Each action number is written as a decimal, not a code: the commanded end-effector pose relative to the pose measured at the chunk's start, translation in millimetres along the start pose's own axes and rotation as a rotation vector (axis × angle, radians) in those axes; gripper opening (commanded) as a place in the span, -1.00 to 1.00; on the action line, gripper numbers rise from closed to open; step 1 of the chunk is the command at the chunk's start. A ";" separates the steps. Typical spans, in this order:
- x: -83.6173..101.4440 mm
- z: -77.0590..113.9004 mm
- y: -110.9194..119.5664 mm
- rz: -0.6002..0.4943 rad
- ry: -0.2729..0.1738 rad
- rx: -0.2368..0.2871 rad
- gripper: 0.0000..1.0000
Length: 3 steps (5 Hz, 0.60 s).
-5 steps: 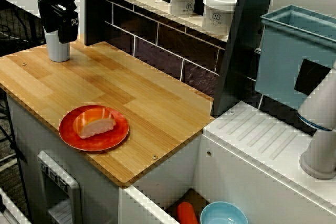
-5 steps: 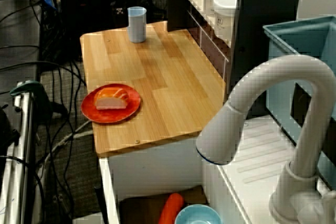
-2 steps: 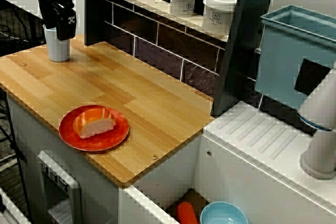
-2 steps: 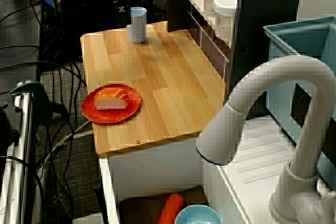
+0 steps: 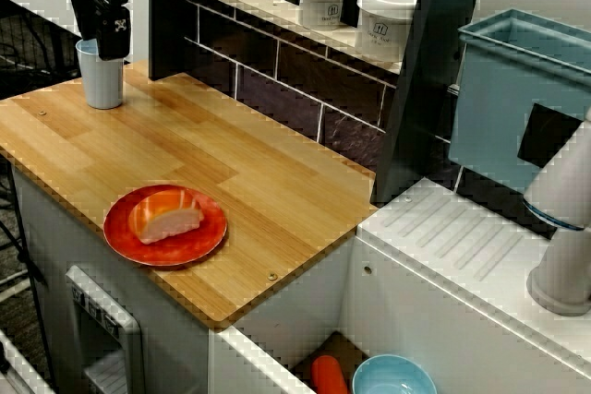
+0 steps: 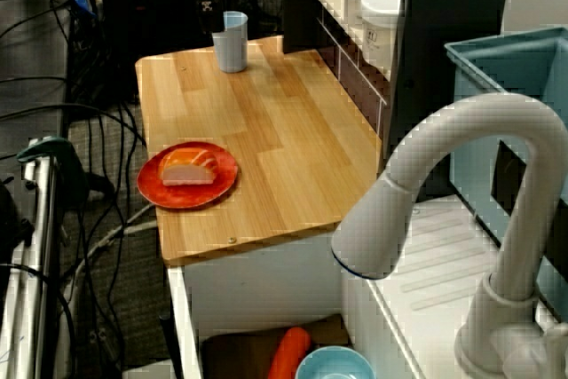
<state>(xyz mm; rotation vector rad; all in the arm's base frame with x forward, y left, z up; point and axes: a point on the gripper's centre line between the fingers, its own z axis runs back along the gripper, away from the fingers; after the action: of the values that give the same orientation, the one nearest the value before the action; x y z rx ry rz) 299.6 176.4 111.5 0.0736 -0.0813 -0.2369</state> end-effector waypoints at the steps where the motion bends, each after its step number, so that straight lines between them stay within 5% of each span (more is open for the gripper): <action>1: 5.0 14.0 21.3 -0.001 -0.017 0.040 1.00; 3: 5.3 1.2 23.4 0.002 0.002 0.010 1.00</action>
<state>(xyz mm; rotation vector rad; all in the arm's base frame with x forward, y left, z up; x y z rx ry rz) 310.9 196.6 96.7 0.0485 -0.0400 -0.2348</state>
